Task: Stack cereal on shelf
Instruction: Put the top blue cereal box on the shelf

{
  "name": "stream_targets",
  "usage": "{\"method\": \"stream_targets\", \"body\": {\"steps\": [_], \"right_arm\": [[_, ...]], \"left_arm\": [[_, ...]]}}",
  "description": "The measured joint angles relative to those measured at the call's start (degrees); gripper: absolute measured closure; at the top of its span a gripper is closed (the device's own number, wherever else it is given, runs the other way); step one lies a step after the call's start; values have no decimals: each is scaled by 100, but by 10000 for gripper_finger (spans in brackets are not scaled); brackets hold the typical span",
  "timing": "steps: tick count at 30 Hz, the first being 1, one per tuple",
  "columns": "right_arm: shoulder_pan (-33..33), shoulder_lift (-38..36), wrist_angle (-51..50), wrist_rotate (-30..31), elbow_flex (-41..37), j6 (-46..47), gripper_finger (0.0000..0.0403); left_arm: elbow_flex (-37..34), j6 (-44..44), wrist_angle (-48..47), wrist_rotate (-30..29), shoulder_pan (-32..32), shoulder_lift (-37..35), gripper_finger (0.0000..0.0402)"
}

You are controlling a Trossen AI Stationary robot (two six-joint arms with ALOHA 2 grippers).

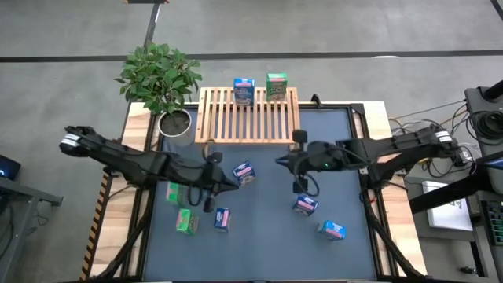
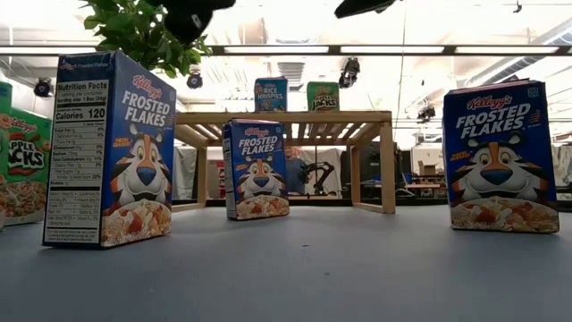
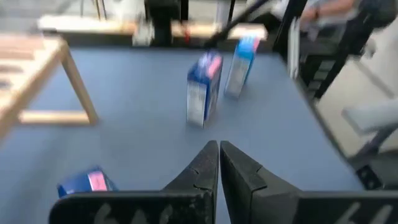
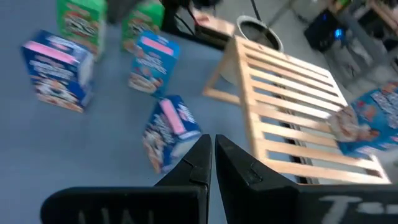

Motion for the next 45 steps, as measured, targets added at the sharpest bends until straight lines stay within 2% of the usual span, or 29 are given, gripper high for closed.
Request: {"method": "stream_targets", "body": {"steps": [7,10,14,20,23,26,34,45], "right_arm": [[212,-534,1614,4,-1301,-82,391],[207,-669,2010,7,-1609,-84,391],[210,-729,2114,9,-1742,-67,390],[210,-739,2125,7,-1791,10,390],[210,-737,2123,7,-1810,23,390],[210,-737,2122,4,-1829,23,390],[210,-737,2122,4,-1874,108,390],[210,-735,2120,4,-1894,185,390]], "left_arm": [[728,-248,-1106,-44,-4,850,399],[955,-152,-1482,-357,-4,1119,381],[1195,-158,-1864,-948,14,1342,334],[1200,-180,-2016,-2211,57,1445,235],[1098,-288,-1988,-2223,171,1408,192],[960,-309,-1761,-2210,274,1408,168],[579,-346,-1033,-1801,471,1421,169],[190,-608,-611,-1794,655,1422,177]]}}
